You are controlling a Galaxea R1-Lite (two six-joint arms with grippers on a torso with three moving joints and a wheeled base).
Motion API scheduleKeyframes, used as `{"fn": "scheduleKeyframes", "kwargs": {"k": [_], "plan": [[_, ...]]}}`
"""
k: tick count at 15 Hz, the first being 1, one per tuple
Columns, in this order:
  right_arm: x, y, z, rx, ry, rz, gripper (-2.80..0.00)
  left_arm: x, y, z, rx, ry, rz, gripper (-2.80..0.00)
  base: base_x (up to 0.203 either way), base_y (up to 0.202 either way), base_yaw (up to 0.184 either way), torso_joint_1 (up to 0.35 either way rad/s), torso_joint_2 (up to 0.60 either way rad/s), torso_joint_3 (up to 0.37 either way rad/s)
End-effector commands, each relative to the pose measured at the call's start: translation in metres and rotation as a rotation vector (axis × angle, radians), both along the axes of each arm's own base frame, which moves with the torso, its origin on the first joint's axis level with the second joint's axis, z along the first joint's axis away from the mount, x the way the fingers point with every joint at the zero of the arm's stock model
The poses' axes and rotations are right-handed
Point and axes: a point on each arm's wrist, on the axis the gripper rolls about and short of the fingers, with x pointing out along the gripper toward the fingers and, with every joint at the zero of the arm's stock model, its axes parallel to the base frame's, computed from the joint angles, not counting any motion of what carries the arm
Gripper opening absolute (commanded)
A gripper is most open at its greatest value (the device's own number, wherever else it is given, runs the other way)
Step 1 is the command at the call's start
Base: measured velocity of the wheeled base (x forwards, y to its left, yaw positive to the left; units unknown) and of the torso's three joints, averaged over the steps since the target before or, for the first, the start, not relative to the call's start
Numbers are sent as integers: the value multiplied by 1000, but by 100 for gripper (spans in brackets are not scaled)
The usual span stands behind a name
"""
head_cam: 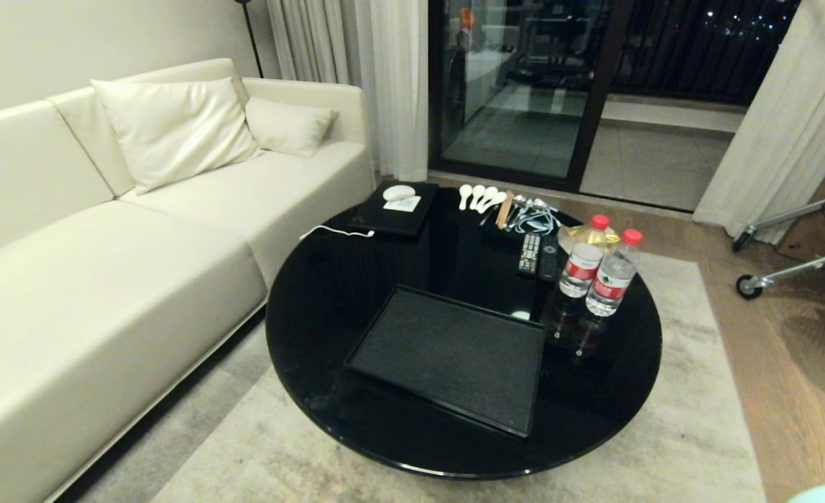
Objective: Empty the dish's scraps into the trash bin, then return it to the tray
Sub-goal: Put the bowl back to the table
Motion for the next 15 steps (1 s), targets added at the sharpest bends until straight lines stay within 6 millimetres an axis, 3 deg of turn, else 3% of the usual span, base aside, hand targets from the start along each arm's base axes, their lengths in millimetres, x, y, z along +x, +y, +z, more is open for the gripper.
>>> {"fn": "scheduleKeyframes", "kwargs": {"k": [1, 15], "plan": [[0, 0, 0, 0, 1, 1, -280, 0, 0, 0, 0, -1, 0, -280, 0, 0, 0, 0, 0, 0], [0, 0, 0, -1, 0, 1, -280, 0, 0, 0, -4, -1, 0, -280, 0, 0, 0, 0, 0, 0]]}}
